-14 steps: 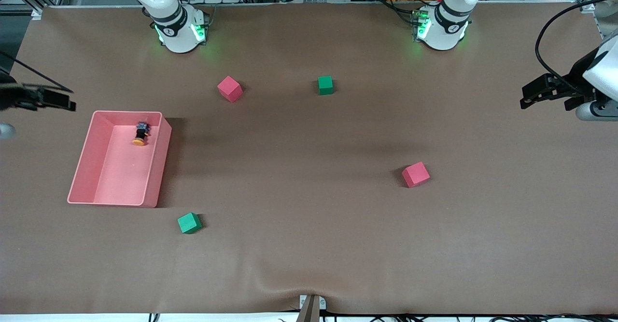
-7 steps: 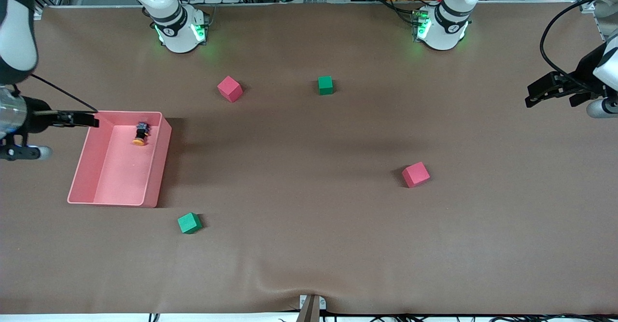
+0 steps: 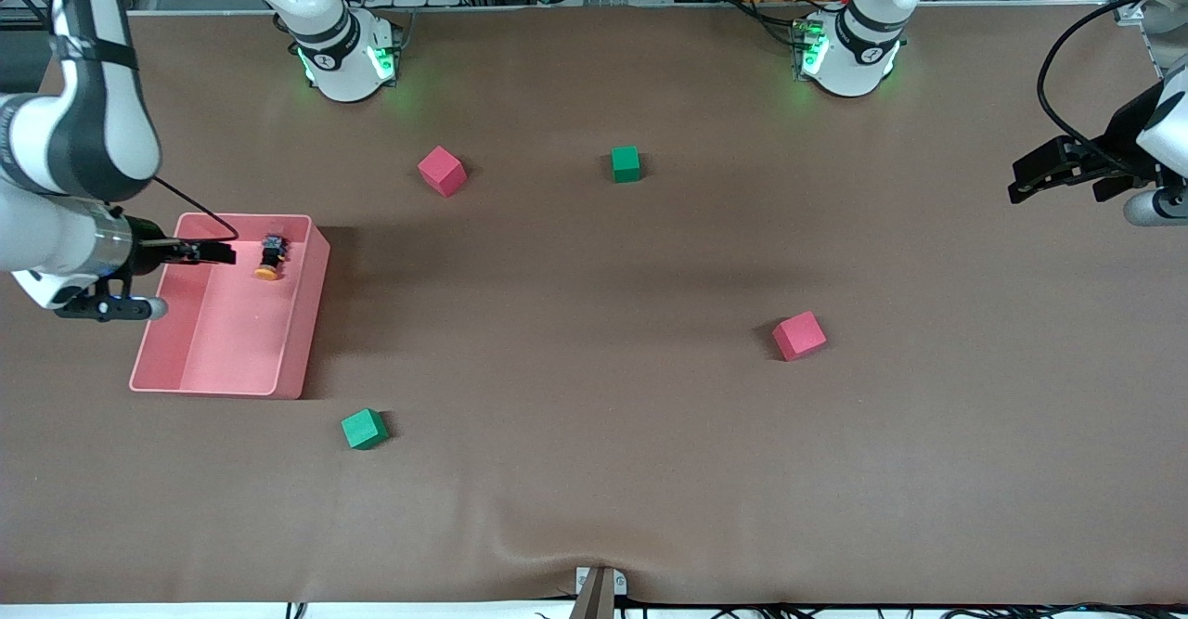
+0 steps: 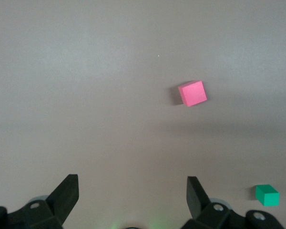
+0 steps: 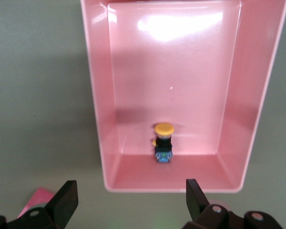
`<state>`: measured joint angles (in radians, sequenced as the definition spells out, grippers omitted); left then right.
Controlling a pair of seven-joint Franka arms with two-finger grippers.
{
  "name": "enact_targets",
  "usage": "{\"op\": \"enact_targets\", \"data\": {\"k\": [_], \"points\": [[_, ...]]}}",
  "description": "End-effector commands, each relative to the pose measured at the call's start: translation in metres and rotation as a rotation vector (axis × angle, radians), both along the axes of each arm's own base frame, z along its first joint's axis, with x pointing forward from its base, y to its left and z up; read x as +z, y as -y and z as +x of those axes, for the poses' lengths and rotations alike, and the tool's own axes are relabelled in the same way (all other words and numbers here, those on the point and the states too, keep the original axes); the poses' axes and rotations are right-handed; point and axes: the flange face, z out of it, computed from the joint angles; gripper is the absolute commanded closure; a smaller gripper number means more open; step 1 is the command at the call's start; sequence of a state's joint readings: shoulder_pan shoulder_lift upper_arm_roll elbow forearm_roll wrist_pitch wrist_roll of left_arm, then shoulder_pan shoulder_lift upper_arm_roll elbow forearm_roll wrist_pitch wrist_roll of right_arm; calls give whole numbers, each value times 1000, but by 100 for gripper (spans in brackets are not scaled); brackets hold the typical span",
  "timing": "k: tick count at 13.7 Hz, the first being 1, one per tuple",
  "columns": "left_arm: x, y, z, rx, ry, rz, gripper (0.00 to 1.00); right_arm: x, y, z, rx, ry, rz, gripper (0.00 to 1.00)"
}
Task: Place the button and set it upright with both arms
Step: 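Reach the right gripper into the pink tray above the yellow button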
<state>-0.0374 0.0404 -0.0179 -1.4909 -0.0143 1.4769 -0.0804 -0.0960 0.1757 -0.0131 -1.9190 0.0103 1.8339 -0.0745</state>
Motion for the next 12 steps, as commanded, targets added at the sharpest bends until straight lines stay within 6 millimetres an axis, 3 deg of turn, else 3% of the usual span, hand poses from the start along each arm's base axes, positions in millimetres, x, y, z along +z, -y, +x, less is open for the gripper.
{"op": "enact_targets", "data": {"k": [1, 4, 7, 12], "points": [[5, -2, -4, 14, -9, 23, 0, -27, 0, -28, 48, 50, -17, 0], [5, -7, -4, 22, -9, 23, 0, -67, 8, -41, 72, 90, -17, 0], [5, -11, -5, 31, -9, 22, 0, -103, 43, -55, 130, 140, -5, 0], [6, -12, -3, 32, -2, 18, 0, -136, 59, -64, 114, 88, 12, 0]]}}
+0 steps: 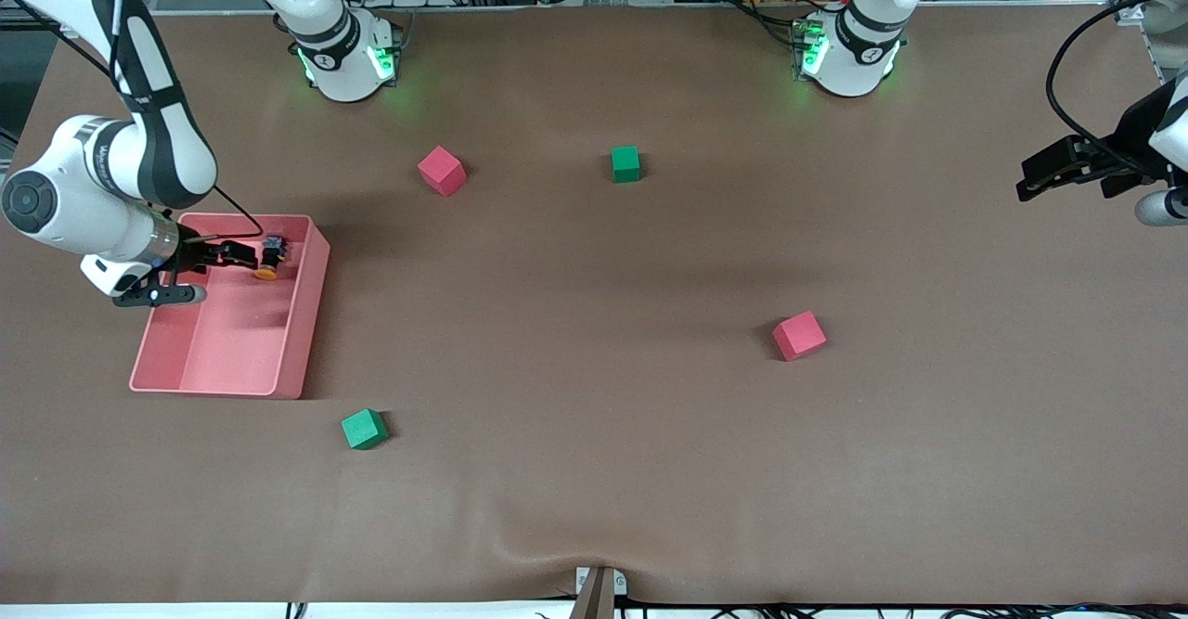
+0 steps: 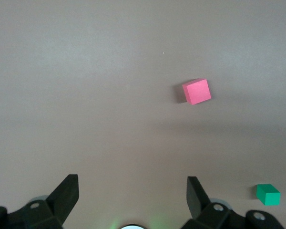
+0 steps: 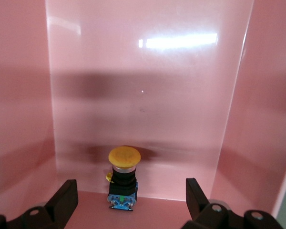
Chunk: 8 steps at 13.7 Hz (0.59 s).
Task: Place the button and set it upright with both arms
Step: 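Reach the right gripper into the pink tray above the yellow button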
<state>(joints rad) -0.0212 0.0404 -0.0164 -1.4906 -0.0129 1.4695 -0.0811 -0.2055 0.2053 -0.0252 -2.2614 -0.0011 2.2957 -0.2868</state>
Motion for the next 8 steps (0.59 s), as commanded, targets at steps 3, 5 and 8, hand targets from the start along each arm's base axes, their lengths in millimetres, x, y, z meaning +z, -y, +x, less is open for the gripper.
{"op": "enact_targets", "data": {"k": [3, 5, 8], "points": [[6, 0, -1, 11, 13, 16, 0, -27, -3, -10, 24, 17, -12, 0], [6, 0, -1, 11, 13, 15, 0, -42, -3, -15, 21, 28, -13, 0], [7, -2, -1, 14, 18, 16, 0, -48, -7, -16, 17, 9, -12, 0]]}}
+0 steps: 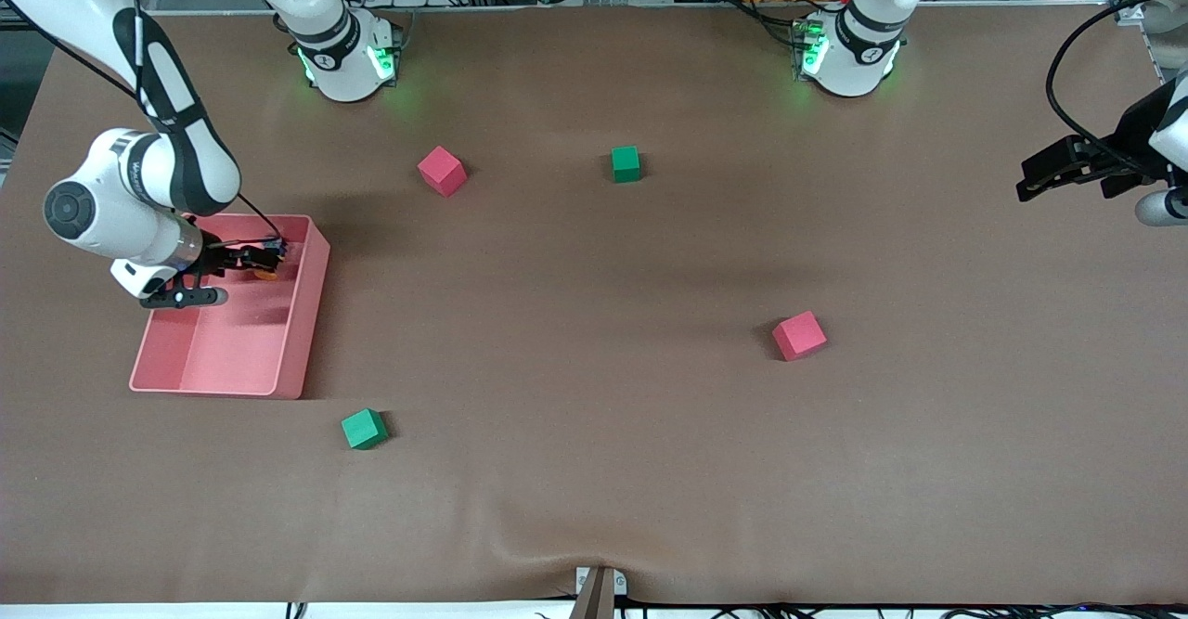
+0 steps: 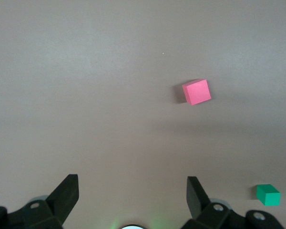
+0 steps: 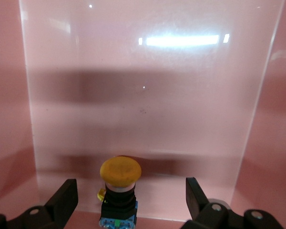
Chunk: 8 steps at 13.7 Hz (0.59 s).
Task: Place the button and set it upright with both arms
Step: 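Lower the right gripper and close it on the yellow button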
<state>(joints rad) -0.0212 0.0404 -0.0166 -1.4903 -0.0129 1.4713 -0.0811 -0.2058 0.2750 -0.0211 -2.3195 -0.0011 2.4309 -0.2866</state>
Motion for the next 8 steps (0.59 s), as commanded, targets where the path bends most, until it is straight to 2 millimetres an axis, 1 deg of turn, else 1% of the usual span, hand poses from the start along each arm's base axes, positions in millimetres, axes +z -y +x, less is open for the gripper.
{"op": "enact_targets", "data": {"k": [1, 7, 8], "points": [[6, -2, 0, 16, 20, 16, 0, -3, -3, -4, 14, -4, -8, 0], [7, -3, 0, 14, 23, 17, 0, -12, -5, -6, 17, -23, -4, 0], [7, -7, 0, 22, 23, 17, 0, -12, -5, -7, 16, -26, -3, 0]]}}
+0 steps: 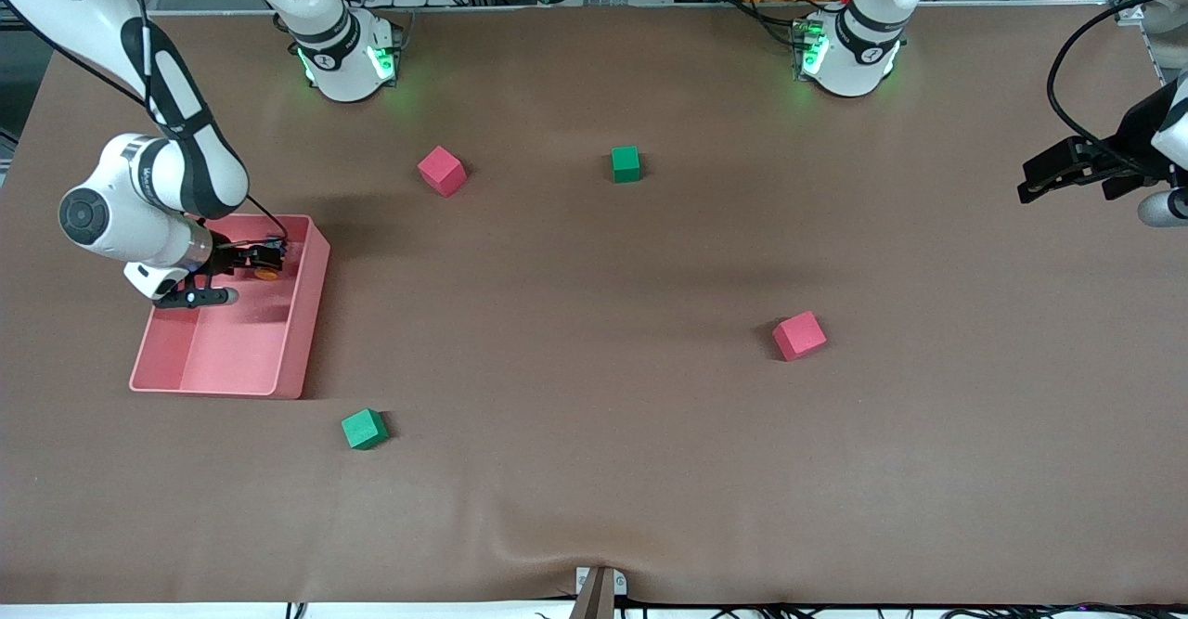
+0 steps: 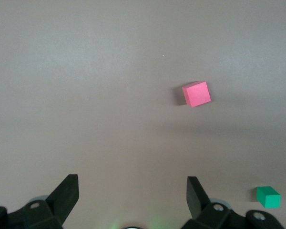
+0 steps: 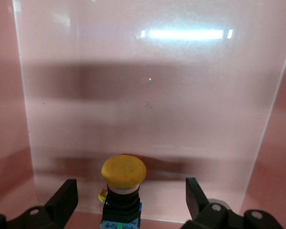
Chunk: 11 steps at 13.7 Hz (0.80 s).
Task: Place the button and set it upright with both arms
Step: 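Lower the right gripper and close it on the yellow button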
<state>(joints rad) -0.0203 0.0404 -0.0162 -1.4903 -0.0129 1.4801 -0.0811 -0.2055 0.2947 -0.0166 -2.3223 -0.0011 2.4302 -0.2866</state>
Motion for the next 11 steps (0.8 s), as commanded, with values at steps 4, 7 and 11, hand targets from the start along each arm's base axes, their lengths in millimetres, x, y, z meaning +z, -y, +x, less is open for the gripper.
{"op": "enact_targets", "data": {"k": [4, 7, 11], "points": [[6, -8, -1, 24, 14, 19, 0, 1, -15, -8, -67, -72, -19, 0], [5, -8, 0, 22, 14, 20, 0, 0, -20, -11, -81, -97, -21, 0], [8, -20, -2, 27, 16, 20, 0, -5, -22, -13, -77, -121, -18, 0]]}}
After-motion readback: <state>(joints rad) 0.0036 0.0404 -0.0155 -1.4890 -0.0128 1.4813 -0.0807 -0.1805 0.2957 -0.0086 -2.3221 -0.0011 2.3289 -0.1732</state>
